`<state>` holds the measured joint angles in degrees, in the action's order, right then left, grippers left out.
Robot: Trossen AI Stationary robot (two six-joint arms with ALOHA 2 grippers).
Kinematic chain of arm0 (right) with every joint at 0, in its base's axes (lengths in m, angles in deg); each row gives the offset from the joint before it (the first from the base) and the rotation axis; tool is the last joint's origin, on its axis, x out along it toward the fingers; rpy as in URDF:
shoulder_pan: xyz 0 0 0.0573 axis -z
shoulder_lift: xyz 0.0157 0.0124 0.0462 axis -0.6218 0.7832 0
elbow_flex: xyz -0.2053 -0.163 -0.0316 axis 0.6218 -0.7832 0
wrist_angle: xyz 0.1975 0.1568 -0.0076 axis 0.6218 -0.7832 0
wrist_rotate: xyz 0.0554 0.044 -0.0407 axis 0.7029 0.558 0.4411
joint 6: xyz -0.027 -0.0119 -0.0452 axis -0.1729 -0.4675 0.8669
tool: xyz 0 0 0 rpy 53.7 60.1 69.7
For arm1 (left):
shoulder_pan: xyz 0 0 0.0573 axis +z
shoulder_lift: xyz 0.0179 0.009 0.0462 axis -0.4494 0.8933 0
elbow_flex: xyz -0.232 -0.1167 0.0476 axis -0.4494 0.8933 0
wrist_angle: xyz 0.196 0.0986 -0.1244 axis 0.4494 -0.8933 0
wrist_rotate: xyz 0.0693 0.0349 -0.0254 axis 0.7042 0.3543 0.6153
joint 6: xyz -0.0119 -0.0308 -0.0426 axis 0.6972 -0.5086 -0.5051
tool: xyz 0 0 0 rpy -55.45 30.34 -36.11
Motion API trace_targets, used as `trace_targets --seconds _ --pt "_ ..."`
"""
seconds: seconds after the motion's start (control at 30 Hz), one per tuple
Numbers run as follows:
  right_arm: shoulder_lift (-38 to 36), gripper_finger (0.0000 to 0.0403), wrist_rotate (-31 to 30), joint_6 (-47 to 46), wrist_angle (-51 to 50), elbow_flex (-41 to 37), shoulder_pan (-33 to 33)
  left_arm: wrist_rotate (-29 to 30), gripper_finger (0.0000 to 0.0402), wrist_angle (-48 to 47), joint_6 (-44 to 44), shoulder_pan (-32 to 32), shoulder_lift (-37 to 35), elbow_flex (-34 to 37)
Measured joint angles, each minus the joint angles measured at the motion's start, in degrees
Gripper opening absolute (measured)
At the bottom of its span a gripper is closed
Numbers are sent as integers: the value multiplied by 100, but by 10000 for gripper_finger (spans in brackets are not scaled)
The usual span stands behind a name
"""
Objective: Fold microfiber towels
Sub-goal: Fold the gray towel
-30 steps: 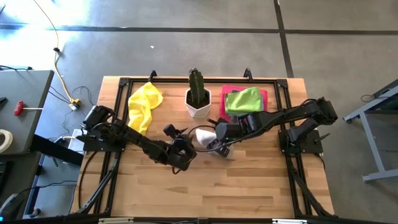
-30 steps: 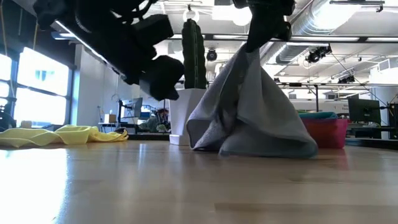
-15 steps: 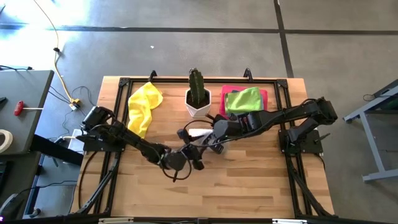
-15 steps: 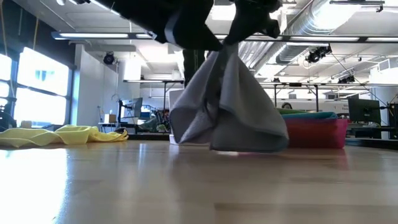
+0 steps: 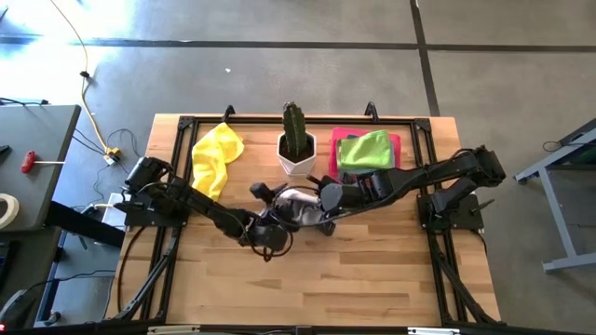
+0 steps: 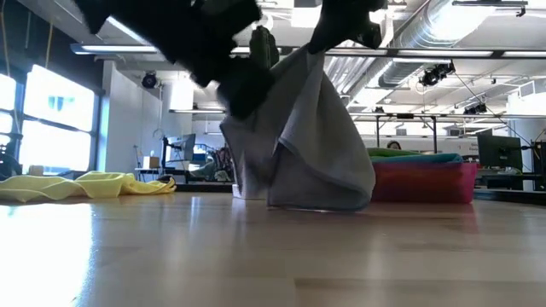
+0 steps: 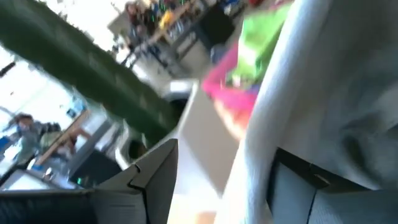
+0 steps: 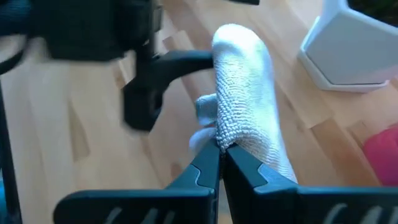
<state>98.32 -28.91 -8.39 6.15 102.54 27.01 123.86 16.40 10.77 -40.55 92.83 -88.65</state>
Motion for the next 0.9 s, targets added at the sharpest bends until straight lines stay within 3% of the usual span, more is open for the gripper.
trace_targets --seconds 0.17,0.27,0.4,0.67,0.77,0.9 --pt "-1 4 1 111 4 0 -194 -198 200 -2091 -2256 35 0 3" --pt "0 4 1 141 4 0 -255 -284 200 -2322 -2622 35 0 4" --pt "1 4 1 141 4 0 -256 -304 200 -1792 -2004 -102 0 4" --pt "-1 4 1 140 4 0 -256 -136 200 -1092 58 -521 0 4" --pt "1 4 1 141 2 0 -258 392 200 -1117 471 -646 0 4" --pt "1 4 0 141 4 0 -258 1570 200 -1131 645 -815 0 3"
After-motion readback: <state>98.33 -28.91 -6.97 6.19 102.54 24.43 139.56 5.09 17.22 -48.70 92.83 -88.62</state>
